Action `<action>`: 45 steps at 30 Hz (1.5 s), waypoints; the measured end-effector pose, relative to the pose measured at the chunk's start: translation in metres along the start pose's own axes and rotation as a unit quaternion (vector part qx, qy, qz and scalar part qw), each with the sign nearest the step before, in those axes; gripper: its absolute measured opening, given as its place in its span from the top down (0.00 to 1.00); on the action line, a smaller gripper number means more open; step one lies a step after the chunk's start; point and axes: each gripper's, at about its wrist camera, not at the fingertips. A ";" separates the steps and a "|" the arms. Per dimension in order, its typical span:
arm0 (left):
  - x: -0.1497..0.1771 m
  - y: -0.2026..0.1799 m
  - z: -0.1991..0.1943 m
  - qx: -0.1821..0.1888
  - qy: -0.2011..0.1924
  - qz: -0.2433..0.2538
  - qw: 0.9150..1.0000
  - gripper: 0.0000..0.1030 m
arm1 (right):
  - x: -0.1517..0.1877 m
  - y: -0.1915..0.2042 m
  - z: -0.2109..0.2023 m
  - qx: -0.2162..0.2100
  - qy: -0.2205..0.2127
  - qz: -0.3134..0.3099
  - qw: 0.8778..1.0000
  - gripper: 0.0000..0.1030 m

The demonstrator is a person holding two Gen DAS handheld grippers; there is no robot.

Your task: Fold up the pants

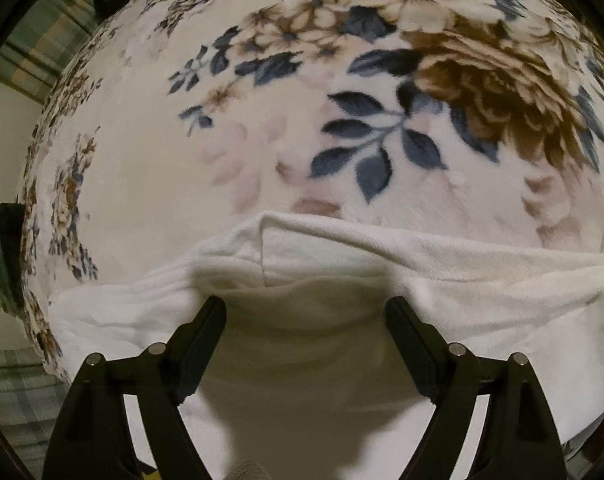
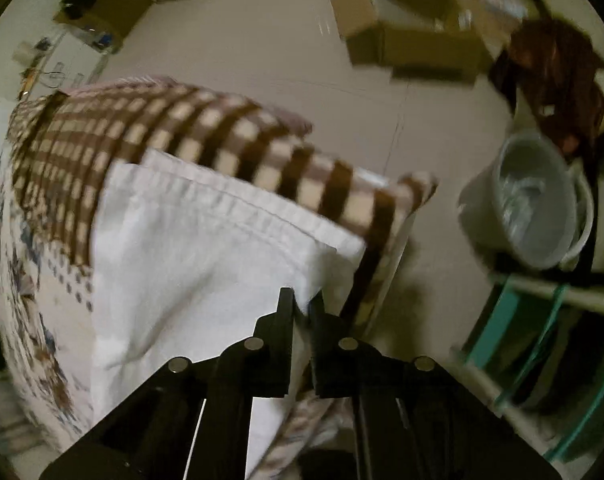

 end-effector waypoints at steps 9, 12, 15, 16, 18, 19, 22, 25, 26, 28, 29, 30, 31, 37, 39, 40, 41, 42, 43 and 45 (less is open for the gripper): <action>0.001 -0.004 0.000 -0.016 0.005 0.008 1.000 0.20 | -0.022 -0.027 0.002 -0.037 0.051 0.012 0.998 0.72; 0.008 -0.014 -0.013 -0.013 -0.003 0.016 1.000 0.20 | -0.030 -0.017 -0.026 -0.093 0.013 -0.001 0.996 0.55; 0.009 -0.019 -0.015 -0.017 -0.006 0.025 1.000 0.20 | -0.050 0.011 -0.020 -0.120 0.022 -0.015 0.992 0.55; 0.008 -0.019 -0.014 -0.019 -0.006 0.027 0.999 0.20 | -0.057 0.016 -0.015 -0.124 0.023 -0.014 0.992 0.55; 0.007 -0.022 -0.012 -0.023 -0.005 0.026 0.999 0.20 | -0.072 0.036 -0.004 -0.114 0.029 -0.029 0.993 0.52; 0.007 -0.022 -0.011 -0.022 -0.005 0.026 0.999 0.20 | -0.079 0.046 0.001 -0.103 0.027 -0.040 0.994 0.52; 0.005 -0.022 -0.011 -0.021 -0.005 0.024 0.999 0.20 | -0.089 0.077 0.011 -0.071 0.031 -0.099 0.992 0.52; 0.005 -0.023 -0.011 -0.023 -0.007 0.030 0.999 0.20 | -0.085 0.097 0.014 -0.047 0.028 -0.148 0.987 0.88; 0.005 -0.022 -0.010 -0.022 -0.006 0.030 0.999 0.20 | -0.083 0.103 0.014 -0.040 0.027 -0.161 0.986 0.88; 0.005 -0.021 -0.010 -0.019 -0.003 0.026 0.999 0.20 | -0.080 0.109 0.009 -0.027 0.008 -0.172 0.985 0.89; 0.004 -0.021 -0.010 -0.018 -0.002 0.026 0.999 0.20 | -0.079 0.111 0.005 -0.026 -0.005 -0.172 0.985 0.90; 0.004 -0.021 -0.011 -0.018 -0.003 0.028 0.999 0.20 | -0.079 0.112 0.002 -0.027 -0.014 -0.168 0.985 0.90; 0.004 -0.021 -0.011 -0.017 -0.004 0.030 0.999 0.20 | -0.080 0.113 -0.004 -0.030 -0.028 -0.164 0.986 0.91; 0.002 -0.018 -0.007 -0.013 0.003 0.032 0.999 0.20 | -0.095 0.106 0.020 -0.057 0.031 -0.141 0.988 0.70; 0.003 -0.015 -0.014 -0.008 0.005 0.028 1.000 0.20 | -0.097 0.091 0.009 -0.090 0.033 -0.119 0.988 0.52; 0.004 -0.014 -0.019 -0.001 0.002 0.026 1.000 0.20 | -0.096 0.081 -0.002 -0.110 0.022 -0.107 0.988 0.48; 0.006 -0.014 -0.026 0.007 -0.001 0.023 1.000 0.20 | -0.092 0.067 -0.016 -0.128 0.008 -0.094 0.987 0.43; 0.011 -0.014 -0.033 0.019 -0.003 0.025 1.000 0.20 | -0.086 0.052 -0.028 -0.140 -0.003 -0.083 0.987 0.40; 0.016 -0.017 -0.037 0.027 -0.001 0.029 0.999 0.19 | -0.077 0.037 -0.037 -0.147 -0.010 -0.073 0.986 0.39; 0.028 -0.024 -0.040 0.057 0.010 0.031 0.998 0.19 | -0.054 0.009 -0.038 -0.145 -0.004 -0.056 0.988 0.39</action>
Point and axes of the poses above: each gripper's, at about its wrist camera, not at the fingertips, and z roughly the way its jaws point, y to its left, x to its underside, and after that the axes turned 2 degrees about -z, right-handed
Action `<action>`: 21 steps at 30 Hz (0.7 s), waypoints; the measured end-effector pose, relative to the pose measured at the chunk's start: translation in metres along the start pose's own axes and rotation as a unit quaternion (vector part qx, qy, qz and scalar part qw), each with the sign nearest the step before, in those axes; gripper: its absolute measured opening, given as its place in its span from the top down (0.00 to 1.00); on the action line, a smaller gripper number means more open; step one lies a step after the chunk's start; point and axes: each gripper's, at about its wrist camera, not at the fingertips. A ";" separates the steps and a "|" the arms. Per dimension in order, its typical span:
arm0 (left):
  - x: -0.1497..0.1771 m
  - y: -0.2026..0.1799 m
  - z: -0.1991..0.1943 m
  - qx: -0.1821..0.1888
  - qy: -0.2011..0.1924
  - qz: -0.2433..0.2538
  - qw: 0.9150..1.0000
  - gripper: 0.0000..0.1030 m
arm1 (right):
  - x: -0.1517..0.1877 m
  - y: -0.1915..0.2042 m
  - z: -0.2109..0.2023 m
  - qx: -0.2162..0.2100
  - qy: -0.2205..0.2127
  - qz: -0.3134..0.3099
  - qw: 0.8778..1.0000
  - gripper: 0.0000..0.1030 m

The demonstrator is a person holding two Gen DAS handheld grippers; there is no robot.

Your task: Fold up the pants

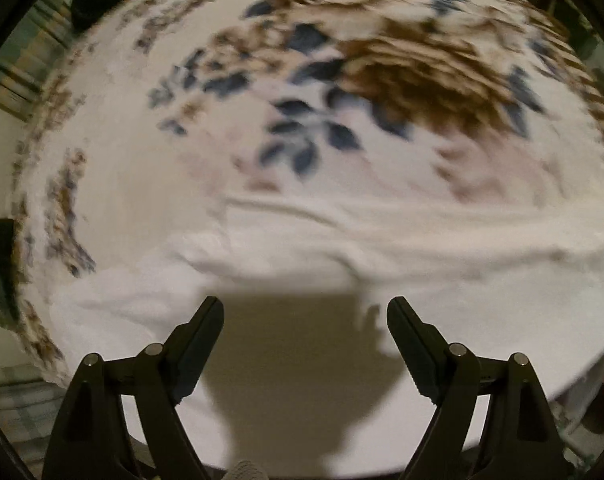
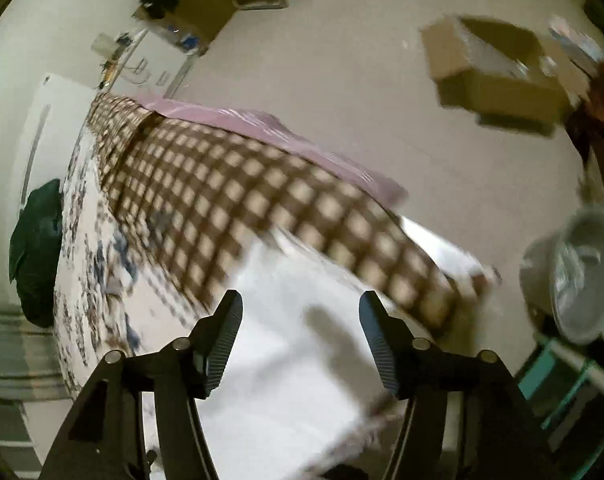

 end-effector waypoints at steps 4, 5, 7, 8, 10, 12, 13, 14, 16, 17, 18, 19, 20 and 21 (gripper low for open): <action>0.024 -0.023 0.021 0.066 0.031 0.010 0.997 0.19 | 0.050 -0.042 0.028 -0.010 0.032 0.031 0.999 0.39; 0.028 -0.026 0.031 0.082 0.041 0.004 0.996 0.19 | 0.061 -0.053 0.038 -0.020 0.031 0.049 0.998 0.39; 0.034 -0.030 0.051 0.092 0.060 -0.004 0.994 0.19 | 0.075 -0.070 0.056 -0.038 0.020 0.081 0.996 0.46; 0.035 -0.031 0.060 0.092 0.068 -0.004 0.993 0.19 | 0.081 -0.077 0.062 -0.044 0.005 0.094 0.995 0.48; 0.034 -0.032 0.067 0.090 0.058 0.001 0.994 0.06 | 0.090 -0.086 0.063 -0.064 -0.043 0.109 0.991 0.48; 0.031 -0.034 0.072 0.094 0.059 0.007 0.994 0.00 | 0.092 -0.092 0.059 -0.107 -0.078 0.117 0.984 0.57; 0.028 -0.033 0.074 0.092 0.060 0.006 0.994 0.00 | 0.092 -0.096 0.059 -0.133 -0.090 0.121 0.980 0.60; 0.026 -0.033 0.076 0.092 0.059 0.006 0.994 0.00 | 0.090 -0.096 0.061 -0.148 -0.094 0.121 0.977 0.60; 0.022 -0.032 0.078 0.092 0.059 0.004 0.994 0.00 | 0.084 -0.095 0.069 -0.179 -0.093 0.115 0.973 0.60; 0.021 -0.032 0.080 0.092 0.057 0.002 0.994 0.00 | 0.081 -0.092 0.075 -0.187 -0.085 0.106 0.973 0.58; 0.019 -0.031 0.081 0.091 0.056 -0.001 0.994 0.00 | 0.078 -0.090 0.081 -0.195 -0.078 0.096 0.973 0.58; 0.018 -0.031 0.081 0.090 0.053 -0.003 0.995 0.00 | 0.076 -0.088 0.087 -0.201 -0.074 0.087 0.973 0.55; 0.017 -0.033 0.082 0.088 0.050 -0.004 0.995 0.00 | 0.074 -0.084 0.093 -0.212 -0.071 0.077 0.972 0.53; 0.017 -0.033 0.082 0.088 0.047 -0.005 0.995 0.00 | 0.072 -0.082 0.098 -0.225 -0.070 0.070 0.969 0.53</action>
Point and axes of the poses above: each gripper's, at about its wrist camera, not at the fingertips, and z roughly the way its jaws point, y to its left, x to its underside, and after that the axes turned 2 degrees about -z, right-handed
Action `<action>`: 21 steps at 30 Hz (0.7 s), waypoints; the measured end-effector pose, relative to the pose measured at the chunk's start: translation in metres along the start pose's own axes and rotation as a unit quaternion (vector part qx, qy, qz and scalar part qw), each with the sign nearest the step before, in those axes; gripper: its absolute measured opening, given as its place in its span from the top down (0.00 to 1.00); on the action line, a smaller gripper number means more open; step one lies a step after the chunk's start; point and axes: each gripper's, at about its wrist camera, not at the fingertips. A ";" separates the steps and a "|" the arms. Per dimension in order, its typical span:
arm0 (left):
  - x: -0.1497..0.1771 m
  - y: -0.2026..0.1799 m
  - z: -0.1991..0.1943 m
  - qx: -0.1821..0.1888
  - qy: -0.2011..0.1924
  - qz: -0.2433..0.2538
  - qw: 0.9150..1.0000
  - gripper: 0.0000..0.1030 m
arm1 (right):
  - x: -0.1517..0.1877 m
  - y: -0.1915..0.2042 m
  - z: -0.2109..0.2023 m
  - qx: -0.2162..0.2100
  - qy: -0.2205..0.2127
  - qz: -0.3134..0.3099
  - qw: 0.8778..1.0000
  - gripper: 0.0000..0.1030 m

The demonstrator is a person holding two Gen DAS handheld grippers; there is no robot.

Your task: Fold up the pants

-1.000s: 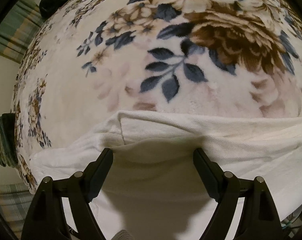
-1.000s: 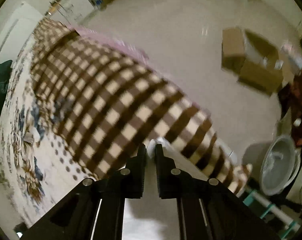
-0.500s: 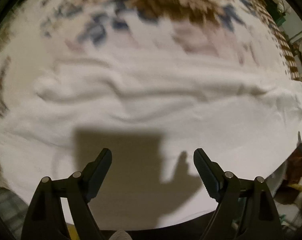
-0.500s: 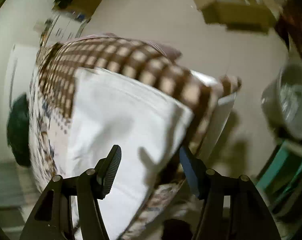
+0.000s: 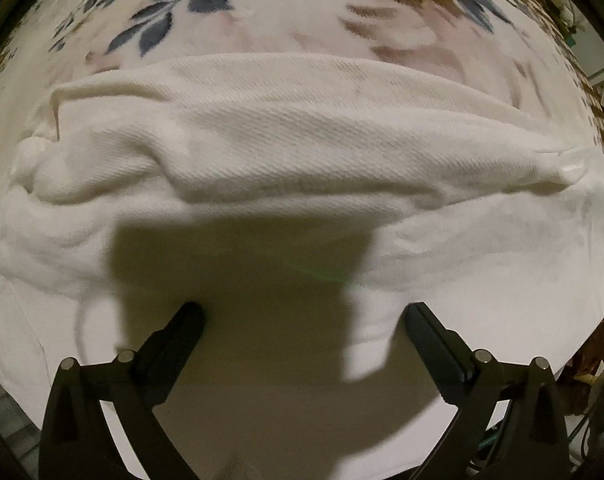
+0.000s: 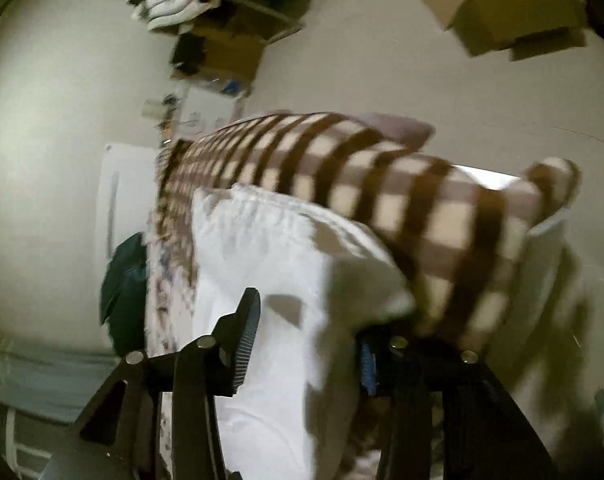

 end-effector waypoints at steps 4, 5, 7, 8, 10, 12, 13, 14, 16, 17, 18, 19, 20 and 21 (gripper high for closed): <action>-0.004 0.000 -0.002 0.001 -0.011 -0.005 1.000 0.00 | -0.001 -0.002 0.015 -0.059 0.013 -0.001 0.998 0.53; -0.004 0.001 -0.002 0.002 -0.011 -0.004 1.000 0.00 | -0.002 -0.002 0.020 -0.069 0.013 0.006 0.998 0.53; -0.004 0.001 -0.001 0.002 -0.012 -0.005 1.000 0.00 | -0.002 -0.010 0.029 -0.079 0.012 0.014 0.997 0.52; -0.002 0.001 -0.002 0.001 -0.013 -0.006 1.000 0.00 | -0.002 -0.012 0.033 -0.083 0.009 0.010 0.996 0.49; -0.001 0.000 0.000 -0.001 -0.015 -0.005 1.000 0.00 | -0.001 -0.009 0.038 -0.089 0.008 -0.001 0.996 0.40; 0.004 -0.003 -0.002 -0.002 -0.019 -0.007 1.000 0.00 | 0.001 -0.001 0.042 -0.089 0.015 -0.018 0.996 0.39; 0.003 -0.005 0.000 -0.002 -0.021 -0.008 1.000 0.00 | 0.001 0.005 0.045 -0.082 0.024 -0.028 0.996 0.39; 0.003 -0.005 -0.001 -0.002 -0.020 -0.008 1.000 0.00 | -0.001 0.007 0.047 -0.074 0.027 -0.030 0.996 0.46; 0.002 -0.006 -0.003 0.000 -0.015 -0.008 1.000 0.00 | -0.001 0.006 0.052 -0.060 0.026 -0.017 0.998 0.88; -0.001 -0.006 -0.004 0.002 -0.010 -0.009 1.000 0.00 | -0.001 0.010 0.052 -0.050 0.024 -0.012 0.998 0.89; -0.003 -0.005 -0.006 0.005 -0.006 -0.013 1.000 0.00 | 0.000 0.011 0.050 -0.044 0.020 -0.012 0.999 0.89; -0.006 -0.003 -0.010 0.013 -0.005 -0.019 1.000 0.00 | 0.001 0.016 0.047 -0.034 0.015 -0.016 0.999 0.90; -0.008 -0.001 -0.015 0.021 -0.007 -0.026 0.999 0.00 | 0.003 0.023 0.042 -0.029 0.010 -0.025 0.999 0.90; -0.009 0.002 -0.021 0.027 -0.011 -0.033 0.999 0.00 | 0.004 0.035 0.038 -0.023 0.005 -0.032 0.999 0.91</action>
Point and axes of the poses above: each gripper's, at about its wrist camera, not at the fingertips, and z roughly the way its jaws point, y to its left, x to its underside, and after that the axes turned 2 degrees about -z, right-handed
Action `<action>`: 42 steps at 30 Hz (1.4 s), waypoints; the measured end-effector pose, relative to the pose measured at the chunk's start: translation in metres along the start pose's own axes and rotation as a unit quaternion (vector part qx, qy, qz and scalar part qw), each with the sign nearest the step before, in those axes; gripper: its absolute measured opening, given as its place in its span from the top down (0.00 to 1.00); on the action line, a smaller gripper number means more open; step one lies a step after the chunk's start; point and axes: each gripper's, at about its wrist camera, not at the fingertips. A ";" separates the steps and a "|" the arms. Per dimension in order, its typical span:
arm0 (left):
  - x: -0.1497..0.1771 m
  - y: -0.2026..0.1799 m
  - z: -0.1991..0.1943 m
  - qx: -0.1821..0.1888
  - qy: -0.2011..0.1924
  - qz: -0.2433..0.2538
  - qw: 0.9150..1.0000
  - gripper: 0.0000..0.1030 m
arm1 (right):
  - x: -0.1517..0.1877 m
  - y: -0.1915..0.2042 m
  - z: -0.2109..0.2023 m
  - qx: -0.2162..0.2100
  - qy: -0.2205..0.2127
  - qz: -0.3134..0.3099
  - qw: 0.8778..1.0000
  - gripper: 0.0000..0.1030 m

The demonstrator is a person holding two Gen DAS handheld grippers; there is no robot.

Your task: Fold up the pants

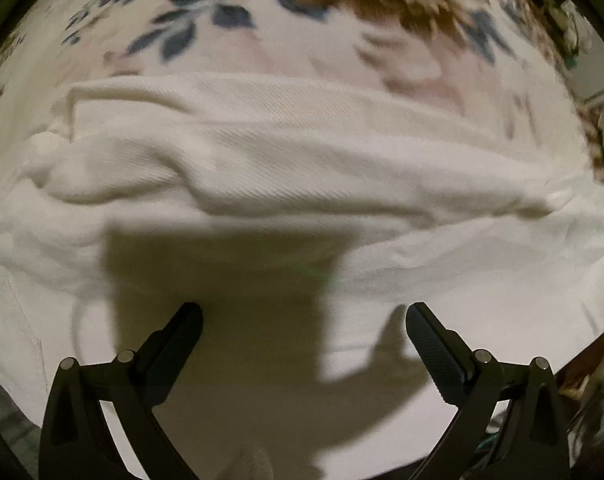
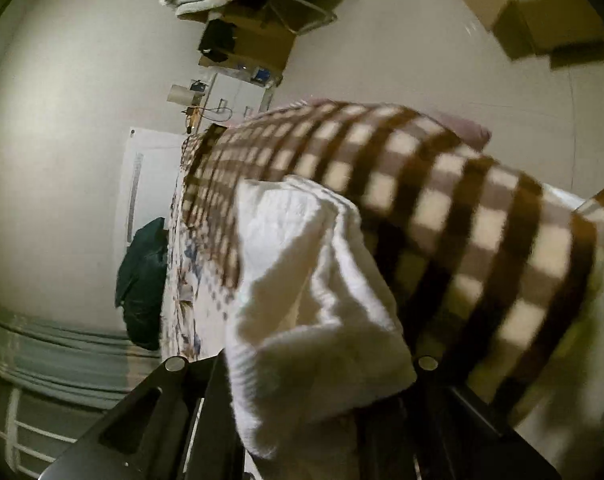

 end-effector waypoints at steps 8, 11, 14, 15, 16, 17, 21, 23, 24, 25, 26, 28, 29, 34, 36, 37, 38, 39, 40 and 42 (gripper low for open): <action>0.001 0.046 -0.073 0.026 -0.058 -0.038 0.997 0.00 | 0.046 0.132 -0.054 -0.003 -0.019 -0.086 0.996 0.92; 0.008 0.080 -0.096 0.037 -0.067 -0.063 0.995 0.00 | 0.081 0.187 -0.050 -0.002 -0.005 -0.122 0.992 0.92; 0.024 0.119 -0.109 0.038 -0.071 -0.091 0.993 0.00 | 0.131 0.229 -0.038 -0.002 0.017 -0.151 0.988 0.92; 0.031 0.132 -0.111 0.034 -0.071 -0.100 0.992 0.00 | 0.149 0.240 -0.032 -0.002 0.026 -0.159 0.987 0.92; 0.041 0.144 -0.114 0.031 -0.071 -0.107 0.991 0.00 | 0.174 0.253 -0.019 -0.002 0.040 -0.172 0.984 0.92; 0.047 0.158 -0.115 0.028 -0.071 -0.115 0.990 0.00 | 0.193 0.263 -0.011 0.000 0.050 -0.183 0.982 0.92; 0.071 0.209 -0.120 0.012 -0.071 -0.140 0.987 0.00 | 0.287 0.279 0.046 -0.003 0.117 -0.210 0.971 0.92; 0.082 0.236 -0.125 -0.002 -0.078 -0.149 0.986 0.00 | 0.333 0.280 0.070 0.000 0.144 -0.235 0.961 0.92; 0.087 0.249 -0.127 -0.008 -0.082 -0.152 0.985 0.00 | 0.353 0.280 0.081 0.003 0.156 -0.246 0.957 0.92; 0.092 0.262 -0.129 -0.014 -0.085 -0.156 0.984 0.00 | 0.375 0.279 0.094 0.008 0.170 -0.264 0.949 0.92; 0.095 0.273 -0.129 -0.020 -0.087 -0.160 0.983 0.00 | 0.395 0.276 0.107 0.017 0.184 -0.282 0.942 0.92; 0.102 0.293 -0.126 -0.029 -0.085 -0.171 0.981 0.00 | 0.431 0.270 0.126 0.038 0.206 -0.316 0.926 0.92; 0.105 0.302 -0.123 -0.031 -0.082 -0.179 0.980 0.00 | 0.446 0.267 0.134 0.054 0.214 -0.337 0.915 0.92; 0.125 0.337 -0.121 -0.032 -0.075 -0.219 0.972 0.00 | 0.500 0.260 0.156 0.127 0.258 -0.406 0.867 0.53; 0.133 0.345 -0.120 -0.036 -0.074 -0.231 0.970 0.00 | 0.517 0.266 0.154 0.096 0.322 -0.398 0.853 0.44; 0.137 0.350 -0.120 -0.038 -0.073 -0.238 0.968 0.00 | 0.523 0.270 0.153 0.059 0.371 -0.380 0.845 0.44; 0.141 0.354 -0.120 -0.040 -0.071 -0.245 0.966 0.00 | 0.521 0.274 0.152 0.043 0.390 -0.368 0.843 0.44; 0.144 0.356 -0.119 -0.041 -0.069 -0.251 0.965 0.00 | 0.517 0.278 0.146 0.033 0.393 -0.357 0.847 0.44; 0.147 0.359 -0.119 -0.041 -0.068 -0.259 0.963 0.00 | 0.507 0.279 0.139 0.028 0.384 -0.344 0.856 0.44; 0.153 0.362 -0.119 -0.040 -0.067 -0.271 0.959 0.00 | 0.482 0.277 0.130 0.038 0.365 -0.312 0.877 0.44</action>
Point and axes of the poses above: each gripper's, at about its wrist camera, not at the fingertips, and z roughly the way its jaws point, y to its left, x to its underside, and after that the axes turned 2 degrees about -z, right-handed
